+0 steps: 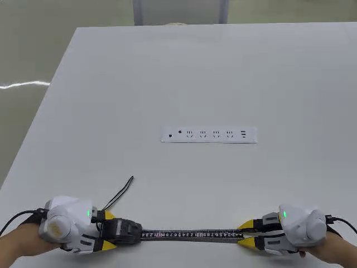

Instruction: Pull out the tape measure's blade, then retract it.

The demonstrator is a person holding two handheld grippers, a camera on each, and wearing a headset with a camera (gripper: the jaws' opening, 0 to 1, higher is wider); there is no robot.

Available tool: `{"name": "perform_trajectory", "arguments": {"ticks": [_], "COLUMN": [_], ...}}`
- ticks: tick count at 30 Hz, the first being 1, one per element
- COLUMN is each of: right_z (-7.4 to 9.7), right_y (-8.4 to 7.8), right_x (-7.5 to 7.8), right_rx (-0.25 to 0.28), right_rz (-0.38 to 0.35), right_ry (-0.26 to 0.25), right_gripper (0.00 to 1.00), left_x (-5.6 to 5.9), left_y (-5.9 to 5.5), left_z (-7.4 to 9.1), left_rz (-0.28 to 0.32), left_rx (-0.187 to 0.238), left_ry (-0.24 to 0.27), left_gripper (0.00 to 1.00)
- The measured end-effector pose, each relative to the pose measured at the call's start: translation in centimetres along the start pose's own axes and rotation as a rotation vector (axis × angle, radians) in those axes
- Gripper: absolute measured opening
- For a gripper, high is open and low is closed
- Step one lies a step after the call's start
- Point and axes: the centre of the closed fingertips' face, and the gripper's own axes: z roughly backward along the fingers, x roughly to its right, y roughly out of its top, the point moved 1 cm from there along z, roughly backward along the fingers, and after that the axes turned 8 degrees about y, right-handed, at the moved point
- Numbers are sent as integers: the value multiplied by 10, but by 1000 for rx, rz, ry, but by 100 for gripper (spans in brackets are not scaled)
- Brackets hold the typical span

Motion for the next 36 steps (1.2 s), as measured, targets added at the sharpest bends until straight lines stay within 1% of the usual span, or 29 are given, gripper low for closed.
{"name": "perform_trajectory", "arguments": {"ticks": [6, 7, 15, 23, 27, 29, 36], "right_z": [0, 0, 0, 0, 1, 2, 5], "right_y": [0, 1, 1, -1, 2, 3, 5], "right_x": [1, 1, 2, 2, 2, 2, 0], "right_rx": [-18, -25, -45, -68, -71, -71, -81], "right_rz": [12, 27, 39, 48, 53, 50, 43], "right_ry": [-3, -9, -23, -37, -48, -55, -71], "right_gripper": [12, 12, 14, 16, 18, 19, 25], "left_x": [0, 0, -1, 0, -1, -1, 0], "left_y": [0, 0, 0, 0, 0, 0, 0], "left_z": [0, 0, -1, 0, -1, -1, -3], "left_rz": [5, 5, 15, 8, 11, 9, -26], "left_rx": [1, 1, 6, 6, 6, 7, 3], "left_ry": [-2, -2, 0, 2, 3, 3, 12], "left_gripper": [30, 30, 31, 31, 31, 31, 32]}}
